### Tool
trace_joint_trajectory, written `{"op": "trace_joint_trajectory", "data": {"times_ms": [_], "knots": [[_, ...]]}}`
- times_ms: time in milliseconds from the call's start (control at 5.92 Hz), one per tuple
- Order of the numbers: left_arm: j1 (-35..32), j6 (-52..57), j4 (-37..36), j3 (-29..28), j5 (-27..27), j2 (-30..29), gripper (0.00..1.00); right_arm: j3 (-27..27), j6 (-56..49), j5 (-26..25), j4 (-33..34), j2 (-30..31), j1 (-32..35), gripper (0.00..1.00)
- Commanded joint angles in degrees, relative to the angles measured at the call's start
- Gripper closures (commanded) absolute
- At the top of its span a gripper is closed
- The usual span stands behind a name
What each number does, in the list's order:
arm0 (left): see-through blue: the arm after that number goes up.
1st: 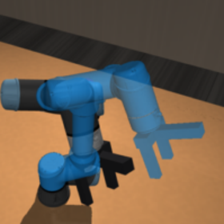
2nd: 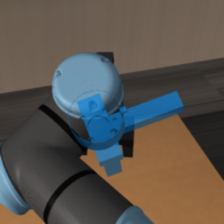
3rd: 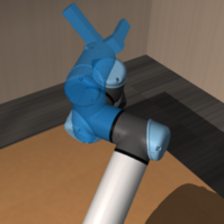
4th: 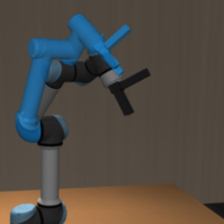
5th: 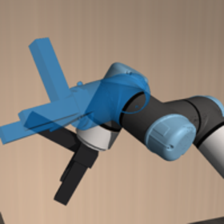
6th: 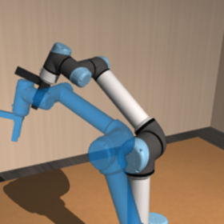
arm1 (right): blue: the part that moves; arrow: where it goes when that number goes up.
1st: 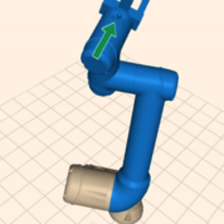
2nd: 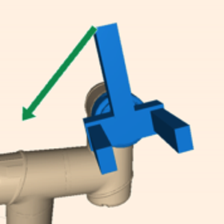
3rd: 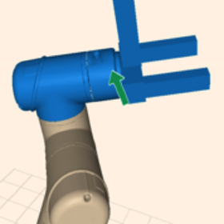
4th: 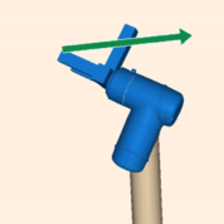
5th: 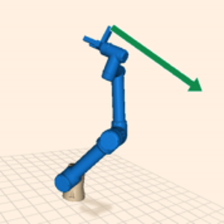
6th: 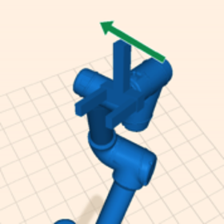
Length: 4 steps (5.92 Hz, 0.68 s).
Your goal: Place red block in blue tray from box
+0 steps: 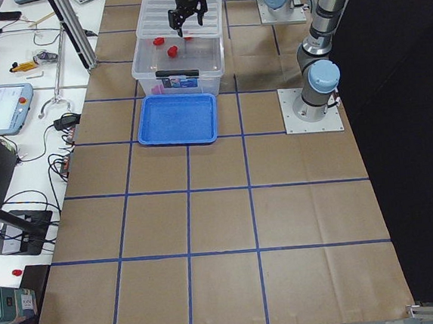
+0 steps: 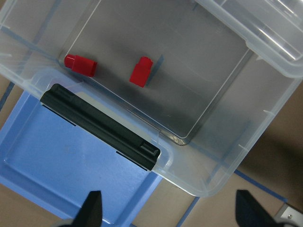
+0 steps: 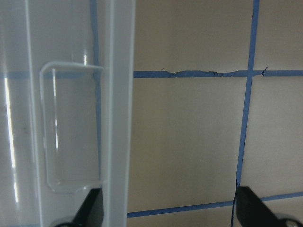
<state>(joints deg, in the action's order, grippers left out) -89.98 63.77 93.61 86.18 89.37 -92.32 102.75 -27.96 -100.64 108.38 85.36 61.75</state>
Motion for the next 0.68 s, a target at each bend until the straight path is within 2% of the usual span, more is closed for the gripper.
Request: {"op": "trace_joint_trajectory", "data": {"times_ms": [0, 507], "knots": [[-0.1, 12.5, -0.6, 1.8, 0.3, -0.6, 0.02, -4.6, 3.2, 0.4, -1.8, 0.7, 1.8, 0.00], [-0.3, 24.6, -2.8, 1.7, 2.3, -2.2, 0.03, -17.2, 21.9, 0.5, -18.1, 0.5, 13.6, 0.00]]}}
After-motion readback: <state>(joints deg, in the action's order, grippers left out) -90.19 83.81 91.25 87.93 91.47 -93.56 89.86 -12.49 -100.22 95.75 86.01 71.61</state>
